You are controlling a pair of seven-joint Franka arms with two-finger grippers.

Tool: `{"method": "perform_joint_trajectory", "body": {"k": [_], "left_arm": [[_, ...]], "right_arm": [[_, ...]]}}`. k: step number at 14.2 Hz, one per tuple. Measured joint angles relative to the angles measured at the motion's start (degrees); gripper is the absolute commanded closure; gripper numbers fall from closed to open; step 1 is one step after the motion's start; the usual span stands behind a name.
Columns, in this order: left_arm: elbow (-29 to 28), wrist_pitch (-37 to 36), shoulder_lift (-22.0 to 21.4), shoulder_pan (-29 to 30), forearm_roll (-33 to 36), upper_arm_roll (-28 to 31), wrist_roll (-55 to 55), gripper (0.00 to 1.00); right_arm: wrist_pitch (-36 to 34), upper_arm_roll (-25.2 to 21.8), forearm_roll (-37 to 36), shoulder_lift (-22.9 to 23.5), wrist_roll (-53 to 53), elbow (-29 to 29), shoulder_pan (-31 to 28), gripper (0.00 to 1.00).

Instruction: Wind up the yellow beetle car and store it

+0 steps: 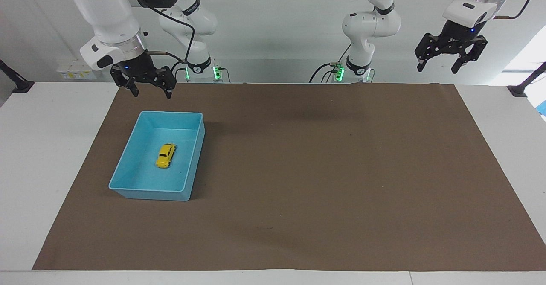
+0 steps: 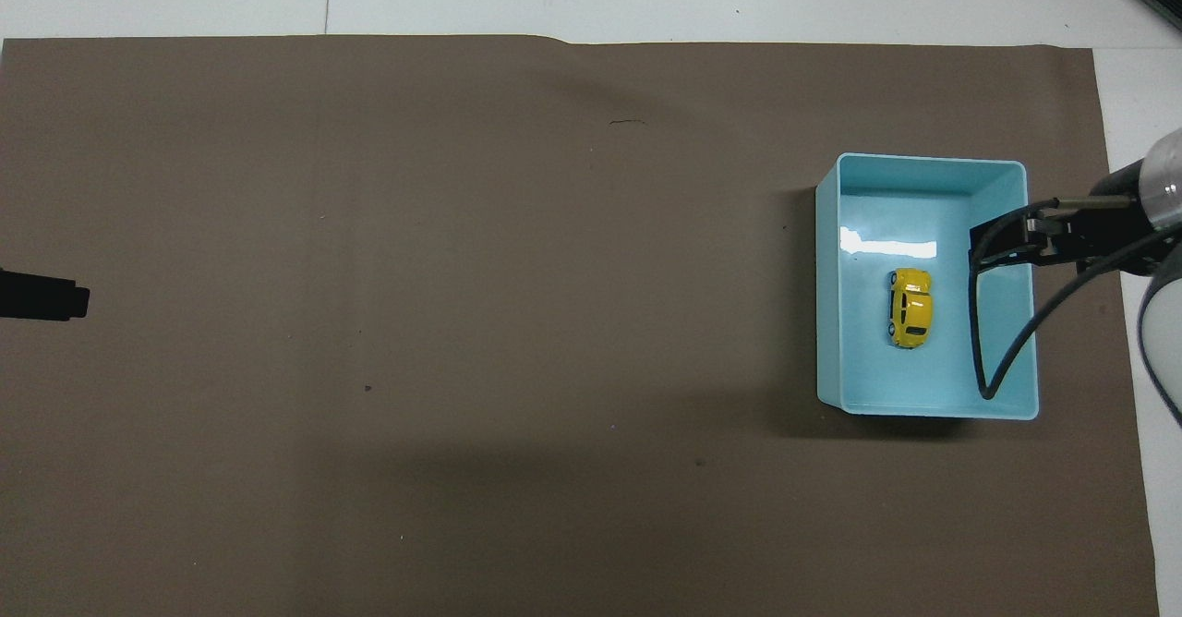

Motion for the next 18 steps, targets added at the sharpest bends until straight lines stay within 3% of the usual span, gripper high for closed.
{"method": "perform_joint_trajectory", "body": {"k": [18], "left_arm": [[0.0,0.0,0.0,0.0,0.0,0.0,0.0,0.00]], "right_arm": [[-0.1,0.0,0.1,0.0,0.0,0.8,0.0,0.00]]}}
